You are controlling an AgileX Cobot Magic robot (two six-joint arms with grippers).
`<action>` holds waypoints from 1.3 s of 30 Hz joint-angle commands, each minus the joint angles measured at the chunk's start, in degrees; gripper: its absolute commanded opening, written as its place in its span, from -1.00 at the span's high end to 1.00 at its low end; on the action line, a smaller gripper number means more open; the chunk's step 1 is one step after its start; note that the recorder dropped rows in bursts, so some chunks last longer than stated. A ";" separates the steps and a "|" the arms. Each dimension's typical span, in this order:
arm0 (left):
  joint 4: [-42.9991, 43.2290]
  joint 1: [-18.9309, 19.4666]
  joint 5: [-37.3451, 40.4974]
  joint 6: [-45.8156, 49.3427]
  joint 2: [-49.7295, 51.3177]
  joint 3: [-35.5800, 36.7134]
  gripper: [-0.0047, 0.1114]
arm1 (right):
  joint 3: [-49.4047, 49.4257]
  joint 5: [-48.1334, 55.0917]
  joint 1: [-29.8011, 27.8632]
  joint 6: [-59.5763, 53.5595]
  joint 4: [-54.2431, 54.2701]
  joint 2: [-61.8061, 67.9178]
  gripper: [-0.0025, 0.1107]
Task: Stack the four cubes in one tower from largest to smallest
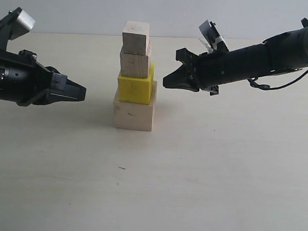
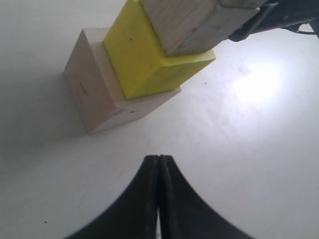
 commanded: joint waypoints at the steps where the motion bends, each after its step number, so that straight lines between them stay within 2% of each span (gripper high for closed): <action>1: -0.46 0.17 -0.22 -0.02 -0.39 0.19 0.92 | -0.72 0.54 0.28 0.93 -1.41 0.04 0.96; 12: -0.46 0.17 -0.22 -0.02 -0.39 0.19 0.92 | -0.98 -2.61 2.97 1.38 -3.08 0.04 0.96; 25: -0.46 0.17 -0.10 -0.02 -0.39 0.19 0.92 | -0.98 -2.62 2.71 1.38 -3.08 -0.10 0.96; 29: -0.46 0.17 -0.08 -0.02 -0.39 0.19 0.92 | -0.98 -2.89 1.22 1.51 -3.32 -1.73 0.96; 35: -0.46 0.17 -3.18 -0.02 -4.09 0.19 0.92 | -0.03 -3.45 -4.74 0.99 -4.67 -8.10 0.96; 39: -0.62 0.17 -8.71 -0.13 -10.20 0.19 0.92 | 5.97 -13.10 -8.83 -0.79 -5.61 -16.21 0.96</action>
